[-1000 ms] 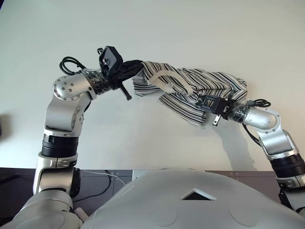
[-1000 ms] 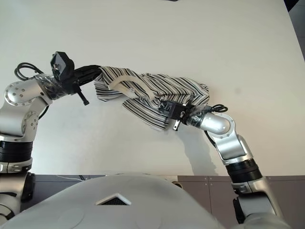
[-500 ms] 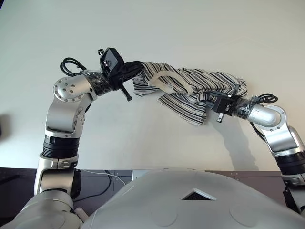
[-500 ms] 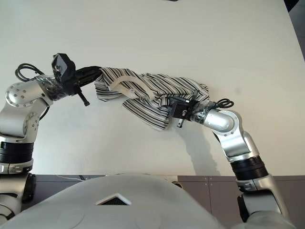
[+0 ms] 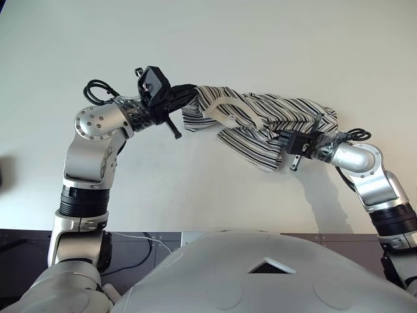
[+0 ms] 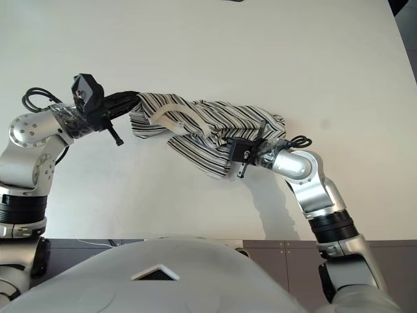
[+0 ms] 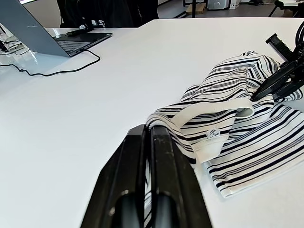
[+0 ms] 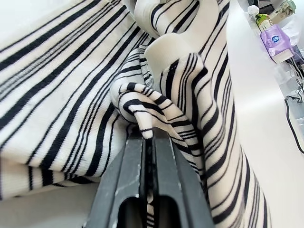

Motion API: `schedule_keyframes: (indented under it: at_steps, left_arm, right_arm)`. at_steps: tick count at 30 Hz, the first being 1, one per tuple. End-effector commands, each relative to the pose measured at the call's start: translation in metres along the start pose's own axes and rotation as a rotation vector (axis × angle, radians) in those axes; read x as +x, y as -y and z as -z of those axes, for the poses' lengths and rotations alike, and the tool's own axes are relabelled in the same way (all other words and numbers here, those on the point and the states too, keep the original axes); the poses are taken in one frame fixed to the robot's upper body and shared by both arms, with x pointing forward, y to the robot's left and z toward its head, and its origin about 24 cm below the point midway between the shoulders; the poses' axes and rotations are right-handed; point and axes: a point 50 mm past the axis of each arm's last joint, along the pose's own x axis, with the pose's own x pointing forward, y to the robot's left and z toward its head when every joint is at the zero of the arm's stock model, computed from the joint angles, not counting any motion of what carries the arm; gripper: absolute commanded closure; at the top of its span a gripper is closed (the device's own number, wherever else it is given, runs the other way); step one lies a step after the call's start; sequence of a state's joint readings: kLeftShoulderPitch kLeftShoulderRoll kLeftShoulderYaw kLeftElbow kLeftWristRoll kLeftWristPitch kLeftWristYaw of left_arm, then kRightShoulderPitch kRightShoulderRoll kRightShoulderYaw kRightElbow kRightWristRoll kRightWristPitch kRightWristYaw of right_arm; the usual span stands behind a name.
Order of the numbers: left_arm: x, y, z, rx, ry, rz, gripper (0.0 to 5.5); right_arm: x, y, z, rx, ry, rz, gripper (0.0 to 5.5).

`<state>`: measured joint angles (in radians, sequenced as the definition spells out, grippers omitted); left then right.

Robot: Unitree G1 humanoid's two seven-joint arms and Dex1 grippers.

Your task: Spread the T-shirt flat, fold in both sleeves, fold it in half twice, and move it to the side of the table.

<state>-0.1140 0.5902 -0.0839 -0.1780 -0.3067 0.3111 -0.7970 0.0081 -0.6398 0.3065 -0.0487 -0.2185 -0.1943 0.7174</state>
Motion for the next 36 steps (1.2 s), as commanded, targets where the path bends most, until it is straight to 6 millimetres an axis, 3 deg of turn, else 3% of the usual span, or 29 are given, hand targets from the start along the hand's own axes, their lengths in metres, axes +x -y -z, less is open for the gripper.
schedule_keyframes:
  at_steps: [1, 4, 7, 14, 17, 21, 28, 36]
  left_arm:
    - [0.001, -0.001, -0.003, 0.015, 0.007, -0.013, 5.4]
    - [0.001, -0.005, -0.004, 0.015, 0.015, -0.041, 5.4]
    - [0.0, -0.015, -0.005, -0.041, 0.043, -0.135, 5.4]
    - [0.007, -0.043, -0.026, -0.11, 0.172, -0.311, 5.4]
    - [0.013, -0.07, -0.052, -0.074, 0.258, -0.396, 5.4]
    - [0.03, -0.106, -0.089, 0.029, 0.313, -0.449, 5.4]
    - [0.049, -0.156, -0.133, 0.144, 0.245, -0.581, 5.4]
    - [0.051, -0.167, -0.191, 0.361, 0.154, -0.72, 5.4]
  right_arm:
    - [-0.002, 0.008, -0.006, 0.004, 0.029, 0.033, 5.37]
    - [-0.01, 0.015, -0.014, 0.014, 0.068, 0.073, 5.37]
    - [-0.026, 0.04, -0.026, 0.079, 0.143, 0.152, 5.37]
    - [-0.065, 0.125, -0.04, 0.174, 0.248, 0.294, 5.37]
    - [-0.074, 0.166, -0.036, 0.21, 0.253, 0.372, 5.37]
    - [-0.068, 0.217, -0.033, 0.23, 0.222, 0.455, 5.37]
    - [-0.05, 0.274, -0.053, 0.165, 0.134, 0.598, 5.37]
    - [-0.056, 0.308, -0.082, 0.065, -0.038, 0.824, 5.37]
